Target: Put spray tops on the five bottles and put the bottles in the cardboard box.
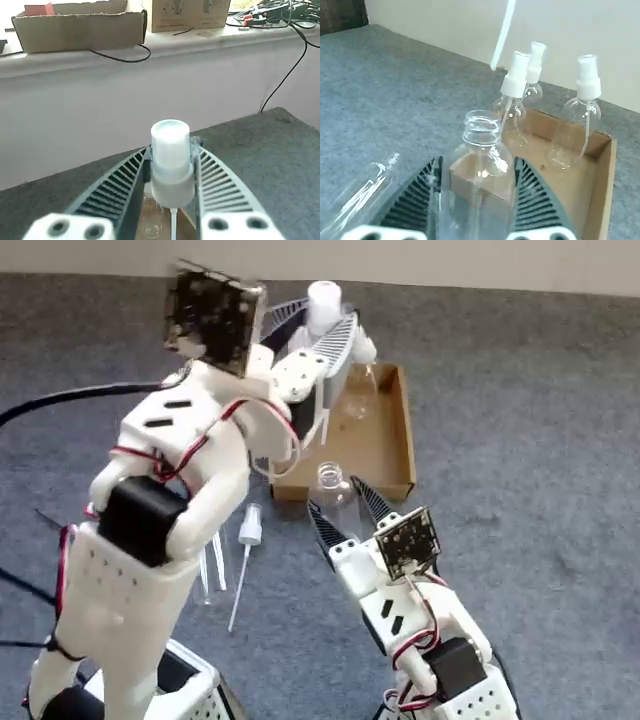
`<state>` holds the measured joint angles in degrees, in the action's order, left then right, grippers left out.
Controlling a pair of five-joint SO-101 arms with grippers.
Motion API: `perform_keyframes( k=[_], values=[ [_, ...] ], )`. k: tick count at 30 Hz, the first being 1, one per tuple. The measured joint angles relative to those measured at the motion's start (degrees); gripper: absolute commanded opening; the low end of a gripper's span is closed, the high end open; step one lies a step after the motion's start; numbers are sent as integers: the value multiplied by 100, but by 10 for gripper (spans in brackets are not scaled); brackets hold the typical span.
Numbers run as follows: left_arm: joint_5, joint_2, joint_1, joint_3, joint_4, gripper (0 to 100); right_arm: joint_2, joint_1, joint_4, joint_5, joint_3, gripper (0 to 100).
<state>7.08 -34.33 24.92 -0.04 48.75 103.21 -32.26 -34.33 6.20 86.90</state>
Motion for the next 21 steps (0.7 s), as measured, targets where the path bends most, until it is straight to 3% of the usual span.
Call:
perform_keyframes(
  k=[14,21],
  values=[
    [0,62,18,976,-35,20,88,0,0,-35,0,5],
    [0,-730,53,1442,-35,8,88,0,0,-35,0,5]
  ],
)
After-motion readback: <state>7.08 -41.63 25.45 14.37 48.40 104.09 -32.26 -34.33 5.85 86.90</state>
